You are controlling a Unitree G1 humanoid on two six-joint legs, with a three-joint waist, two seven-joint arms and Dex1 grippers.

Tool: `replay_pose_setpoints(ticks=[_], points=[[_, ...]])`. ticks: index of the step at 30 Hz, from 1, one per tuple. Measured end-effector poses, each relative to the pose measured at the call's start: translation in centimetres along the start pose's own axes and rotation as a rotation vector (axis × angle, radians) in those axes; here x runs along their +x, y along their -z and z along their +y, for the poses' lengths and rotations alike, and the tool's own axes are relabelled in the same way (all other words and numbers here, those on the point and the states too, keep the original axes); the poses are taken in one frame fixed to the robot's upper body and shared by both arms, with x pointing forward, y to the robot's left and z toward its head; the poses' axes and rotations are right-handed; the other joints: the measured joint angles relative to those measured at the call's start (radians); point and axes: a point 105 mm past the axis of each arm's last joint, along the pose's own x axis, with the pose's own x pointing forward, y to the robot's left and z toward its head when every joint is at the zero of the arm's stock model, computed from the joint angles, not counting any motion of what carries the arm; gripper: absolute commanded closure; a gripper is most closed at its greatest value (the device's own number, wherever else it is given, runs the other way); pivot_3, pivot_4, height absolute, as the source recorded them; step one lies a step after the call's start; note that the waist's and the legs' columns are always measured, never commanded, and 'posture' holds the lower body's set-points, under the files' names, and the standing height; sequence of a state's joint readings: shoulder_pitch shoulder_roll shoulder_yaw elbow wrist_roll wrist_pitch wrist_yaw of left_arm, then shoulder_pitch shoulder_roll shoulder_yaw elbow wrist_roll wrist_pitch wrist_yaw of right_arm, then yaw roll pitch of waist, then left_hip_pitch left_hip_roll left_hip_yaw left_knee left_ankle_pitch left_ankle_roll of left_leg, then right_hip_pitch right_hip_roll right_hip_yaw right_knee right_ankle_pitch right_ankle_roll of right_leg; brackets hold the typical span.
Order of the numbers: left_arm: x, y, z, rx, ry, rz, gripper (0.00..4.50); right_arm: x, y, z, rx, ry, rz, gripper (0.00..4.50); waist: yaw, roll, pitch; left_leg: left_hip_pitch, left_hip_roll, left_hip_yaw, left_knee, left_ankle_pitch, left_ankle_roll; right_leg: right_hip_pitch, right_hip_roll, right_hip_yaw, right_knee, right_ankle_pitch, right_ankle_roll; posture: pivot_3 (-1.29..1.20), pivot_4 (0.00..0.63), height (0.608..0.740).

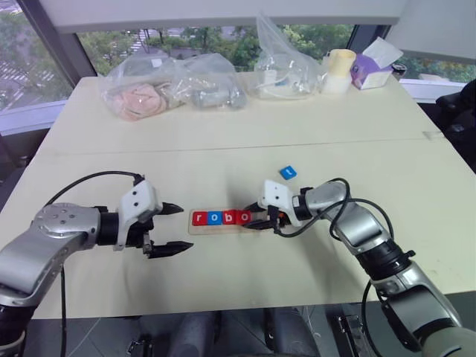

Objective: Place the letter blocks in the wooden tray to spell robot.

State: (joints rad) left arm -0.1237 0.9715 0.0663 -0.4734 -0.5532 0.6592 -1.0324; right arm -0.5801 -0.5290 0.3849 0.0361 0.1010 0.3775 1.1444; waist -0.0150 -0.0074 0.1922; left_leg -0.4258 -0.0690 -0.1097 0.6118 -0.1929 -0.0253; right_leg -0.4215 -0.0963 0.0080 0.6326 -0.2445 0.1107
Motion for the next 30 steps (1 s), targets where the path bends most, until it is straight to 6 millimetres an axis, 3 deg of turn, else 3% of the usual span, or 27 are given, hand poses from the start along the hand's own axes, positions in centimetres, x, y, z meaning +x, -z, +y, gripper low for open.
replay_pose_setpoints(ticks=[7,8,13,21,27,30], points=[[0.2,-0.1,0.0,0.004,0.005,-0.001,0.0,0.0,0.4,-0.1,0.012,0.004,0.005,3.27,0.0,0.0,0.0,0.0,0.0,0.0,0.0,0.0,0.0,0.0,0.0,0.0,0.0,0.0,0.0,0.0,0.15,0.74],[0.3,-0.1,0.0,0.004,0.005,-0.001,0.0,0.0,0.5,-0.2,0.013,0.005,0.006,2.3,0.0,0.0,0.0,0.0,0.0,0.0,0.0,0.0,0.0,0.0,0.0,0.0,0.0,0.0,0.0,0.0,0.15,0.74],[0.4,-0.1,0.0,0.005,-0.002,-0.007,0.0,0.2,0.8,-0.5,0.015,0.026,0.013,0.02,0.0,0.0,0.0,0.0,0.0,0.0,0.0,0.0,0.0,0.0,0.0,0.0,0.0,0.0,0.0,0.0,0.15,0.74],[0.5,-0.3,-0.2,0.015,-0.004,-0.01,0.0,-0.5,-0.1,-1.2,0.007,0.072,-0.021,0.02,0.0,0.0,0.0,0.0,0.0,0.0,0.0,0.0,0.0,0.0,0.0,0.0,0.001,0.0,0.0,0.0,0.15,0.74],[0.7,-0.6,-0.2,-0.014,-0.004,-0.041,0.0,-3.6,-1.3,-4.0,0.16,0.25,-0.12,0.02,0.002,0.0,0.0,0.0,0.0,0.0,0.001,0.0,0.0,0.001,0.0,0.0,0.001,0.0,0.0,0.0,0.15,0.74],[0.8,-2.4,0.4,-0.014,-0.037,-0.134,0.0,-5.5,-1.5,-5.9,0.327,0.416,-0.217,0.02,0.004,0.0,0.0,0.0,0.0,-0.001,0.001,0.0,0.0,0.001,0.0,0.0,0.001,0.0,0.0,0.0,0.15,0.74]])
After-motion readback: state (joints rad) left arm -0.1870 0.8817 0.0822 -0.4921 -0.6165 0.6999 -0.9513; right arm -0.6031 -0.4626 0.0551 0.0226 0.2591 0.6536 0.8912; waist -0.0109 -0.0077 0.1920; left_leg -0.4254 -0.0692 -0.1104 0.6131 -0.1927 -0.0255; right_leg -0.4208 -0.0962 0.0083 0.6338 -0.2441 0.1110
